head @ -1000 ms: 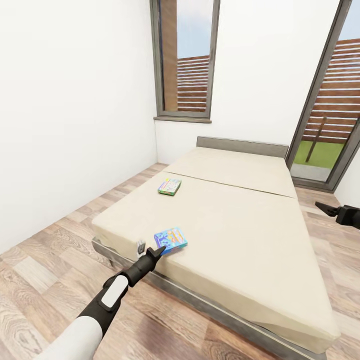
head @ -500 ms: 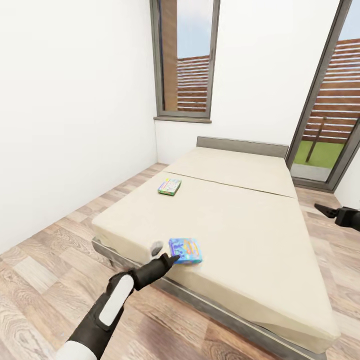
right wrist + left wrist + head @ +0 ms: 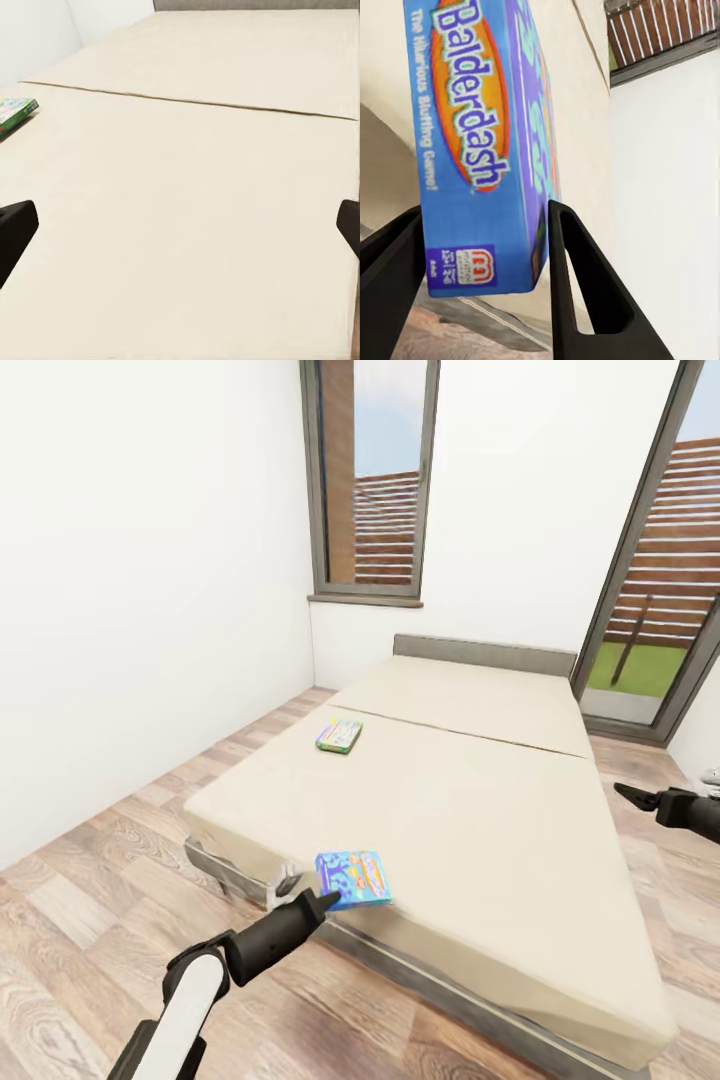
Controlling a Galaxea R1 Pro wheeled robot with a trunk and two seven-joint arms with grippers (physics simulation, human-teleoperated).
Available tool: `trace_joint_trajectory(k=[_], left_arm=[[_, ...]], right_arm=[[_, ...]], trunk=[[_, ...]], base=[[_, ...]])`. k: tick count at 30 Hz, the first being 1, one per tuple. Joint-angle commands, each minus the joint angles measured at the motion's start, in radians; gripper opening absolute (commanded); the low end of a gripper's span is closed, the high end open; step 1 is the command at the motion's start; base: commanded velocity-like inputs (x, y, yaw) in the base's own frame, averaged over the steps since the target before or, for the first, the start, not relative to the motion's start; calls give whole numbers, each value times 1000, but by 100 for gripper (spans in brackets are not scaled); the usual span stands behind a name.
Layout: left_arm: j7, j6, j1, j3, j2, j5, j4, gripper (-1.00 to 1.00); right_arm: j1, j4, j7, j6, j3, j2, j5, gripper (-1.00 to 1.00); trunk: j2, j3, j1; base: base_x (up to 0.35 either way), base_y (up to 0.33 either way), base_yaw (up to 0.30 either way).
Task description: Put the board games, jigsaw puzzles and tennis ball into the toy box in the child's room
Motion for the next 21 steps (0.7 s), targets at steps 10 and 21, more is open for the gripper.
trace_joint_trajectory(k=[10, 21], left_arm=[[3, 5, 23, 66, -1, 15, -17, -100], [-18, 51, 41, 157, 44, 87, -34, -100]], right_arm=[[1, 0, 47, 22, 65, -1, -2, 100], [-40, 0, 91, 155, 315, 128, 0, 100]], trunk=[[70, 30, -39], [147, 65, -81]], base=[[0, 0, 91], [0, 0, 281]])
